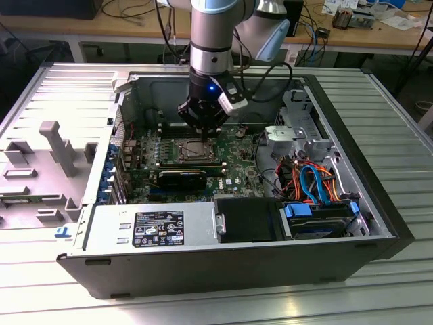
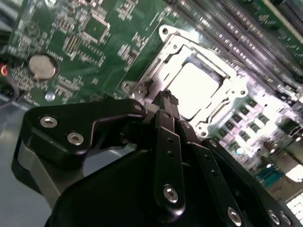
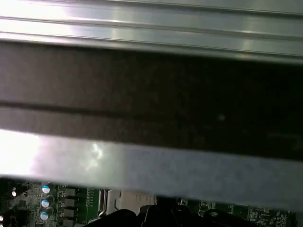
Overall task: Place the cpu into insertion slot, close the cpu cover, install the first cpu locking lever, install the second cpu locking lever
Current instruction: 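Install the second cpu locking lever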
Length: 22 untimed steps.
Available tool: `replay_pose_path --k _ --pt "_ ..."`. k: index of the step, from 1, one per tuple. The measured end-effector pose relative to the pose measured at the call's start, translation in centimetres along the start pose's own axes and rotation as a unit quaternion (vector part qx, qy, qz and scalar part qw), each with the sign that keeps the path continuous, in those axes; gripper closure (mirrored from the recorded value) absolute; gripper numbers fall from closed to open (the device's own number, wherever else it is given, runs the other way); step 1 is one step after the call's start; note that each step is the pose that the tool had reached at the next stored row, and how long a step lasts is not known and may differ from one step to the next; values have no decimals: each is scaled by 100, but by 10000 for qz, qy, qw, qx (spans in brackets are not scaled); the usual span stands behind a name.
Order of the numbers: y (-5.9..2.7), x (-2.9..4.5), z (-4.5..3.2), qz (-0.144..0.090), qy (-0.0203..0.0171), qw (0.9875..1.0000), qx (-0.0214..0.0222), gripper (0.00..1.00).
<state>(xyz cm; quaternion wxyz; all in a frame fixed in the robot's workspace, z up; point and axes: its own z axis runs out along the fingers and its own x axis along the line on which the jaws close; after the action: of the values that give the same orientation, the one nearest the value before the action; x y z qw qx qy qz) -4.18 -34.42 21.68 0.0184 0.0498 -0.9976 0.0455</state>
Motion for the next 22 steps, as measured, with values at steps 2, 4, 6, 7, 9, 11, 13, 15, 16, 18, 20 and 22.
replay_pose_path --k 2,4,6,7,9,11,13,15,16,18,20,22 --pt "-52 5 13 5 0 10000 0 89" --pt "-118 10 25 5 1 10000 0 89" --pt "-169 15 31 7 2 10000 1 89" --pt "-177 16 31 22 3 10000 1 89" --pt "-178 16 31 122 12 9999 -2 89" --pt "-178 16 32 228 21 9997 -7 89" --pt "-180 17 25 328 31 9995 -10 89" --pt "-182 18 -4 349 32 9994 -12 89" --pt "-183 18 -23 351 33 9994 -12 89" --pt "-187 20 -60 353 33 9994 -12 89" --pt "-187 20 -69 353 32 9994 -13 89" --pt "-187 20 -70 353 33 9994 -13 89"
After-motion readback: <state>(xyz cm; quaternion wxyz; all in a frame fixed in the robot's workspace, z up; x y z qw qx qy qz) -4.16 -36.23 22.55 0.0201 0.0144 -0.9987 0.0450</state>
